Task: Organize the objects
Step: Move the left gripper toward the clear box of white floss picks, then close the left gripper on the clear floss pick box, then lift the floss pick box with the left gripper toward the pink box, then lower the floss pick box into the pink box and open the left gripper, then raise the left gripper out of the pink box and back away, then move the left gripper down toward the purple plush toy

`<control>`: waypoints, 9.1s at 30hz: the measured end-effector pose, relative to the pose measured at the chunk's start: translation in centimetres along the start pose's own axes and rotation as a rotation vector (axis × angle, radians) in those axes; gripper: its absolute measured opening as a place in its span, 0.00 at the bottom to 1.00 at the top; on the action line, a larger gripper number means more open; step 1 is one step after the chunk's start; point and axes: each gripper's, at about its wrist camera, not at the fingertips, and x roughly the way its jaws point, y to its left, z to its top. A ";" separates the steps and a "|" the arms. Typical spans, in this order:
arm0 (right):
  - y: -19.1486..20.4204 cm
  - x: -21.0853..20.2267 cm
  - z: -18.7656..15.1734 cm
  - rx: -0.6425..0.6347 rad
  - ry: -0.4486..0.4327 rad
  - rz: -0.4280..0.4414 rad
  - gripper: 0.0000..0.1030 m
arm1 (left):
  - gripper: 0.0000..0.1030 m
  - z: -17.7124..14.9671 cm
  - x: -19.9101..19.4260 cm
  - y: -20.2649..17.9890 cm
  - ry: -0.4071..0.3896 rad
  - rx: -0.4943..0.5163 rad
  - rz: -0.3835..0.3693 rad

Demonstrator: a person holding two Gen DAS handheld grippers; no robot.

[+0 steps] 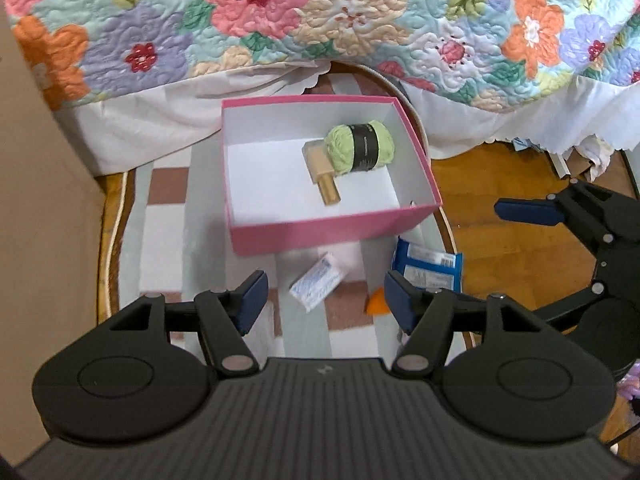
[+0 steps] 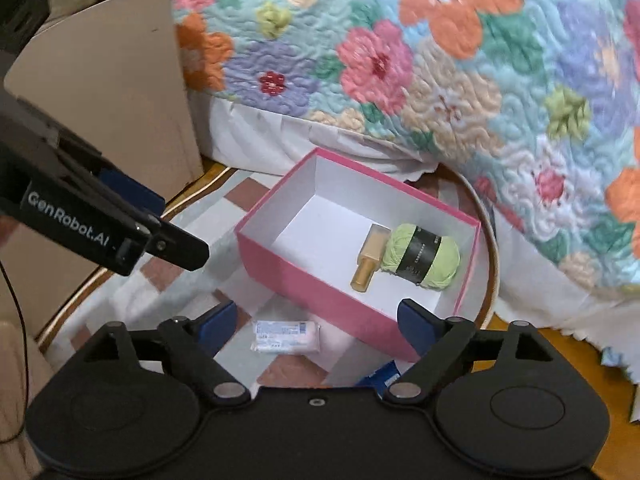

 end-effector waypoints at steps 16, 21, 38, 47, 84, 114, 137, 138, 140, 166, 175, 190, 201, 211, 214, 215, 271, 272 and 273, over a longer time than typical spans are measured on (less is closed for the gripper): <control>6.0 -5.0 -2.8 -0.092 -0.021 0.199 0.88 | 0.70 -7.8 -1.8 1.0 0.046 0.027 0.079; 7.9 -3.5 -4.4 -0.120 -0.015 0.243 0.88 | 0.72 -9.4 -0.3 2.8 0.055 0.017 0.094; 9.1 9.1 -6.2 -0.017 -0.101 0.326 0.88 | 0.83 -10.4 9.6 10.4 -0.093 -0.086 0.116; 9.2 18.8 -8.0 0.152 0.154 0.411 0.88 | 0.74 -11.2 14.9 12.5 -0.028 -0.238 0.042; 9.3 19.7 -11.2 0.068 0.065 0.239 0.66 | 0.42 -15.6 19.3 13.0 0.044 -0.540 -0.214; 4.1 5.8 -5.8 0.081 -0.255 0.197 0.66 | 0.30 -6.7 3.6 3.0 -0.292 -0.185 -0.122; -6.3 21.8 4.5 0.280 0.005 0.176 0.66 | 0.32 10.4 21.8 6.3 -0.008 -0.276 -0.059; -6.7 23.0 4.7 0.302 0.030 0.191 0.66 | 0.32 10.6 22.6 6.5 0.002 -0.279 -0.052; -7.5 24.9 5.0 0.343 0.072 0.218 0.66 | 0.32 11.1 23.7 7.0 0.019 -0.293 -0.045; -8.2 27.3 3.8 0.275 0.175 0.201 0.52 | 0.40 9.1 25.1 6.4 -0.047 -0.233 0.001; -6.4 19.3 1.6 0.157 0.056 0.167 0.62 | 0.56 5.9 18.6 4.4 -0.109 -0.128 0.023; -5.0 7.1 2.2 0.150 -0.040 0.091 0.69 | 0.60 3.0 6.2 1.2 -0.119 -0.072 0.090; -2.3 -1.6 1.1 0.029 -0.034 0.079 0.89 | 0.82 -0.9 -0.9 -2.1 -0.092 -0.028 0.075; -0.1 -6.3 -2.9 -0.033 -0.024 0.101 0.90 | 0.91 -5.4 -3.7 -3.2 -0.095 -0.021 0.059; 0.4 -6.7 -4.6 -0.050 -0.019 0.103 0.90 | 0.92 -6.6 -3.6 -3.0 -0.120 -0.051 0.067; 0.6 -6.8 -5.2 -0.056 -0.017 0.101 0.90 | 0.92 -6.9 -3.3 -3.0 -0.117 -0.050 0.069; 0.3 9.9 -24.9 0.314 -0.013 0.005 0.70 | 0.30 -18.9 21.7 -7.2 0.033 -0.124 -0.326; 0.2 9.9 -25.0 0.319 -0.015 0.008 0.67 | 0.28 -18.8 21.5 -7.2 0.031 -0.126 -0.326; 0.0 9.8 -25.0 0.319 -0.013 0.006 0.65 | 0.28 -18.8 21.5 -7.2 0.032 -0.126 -0.325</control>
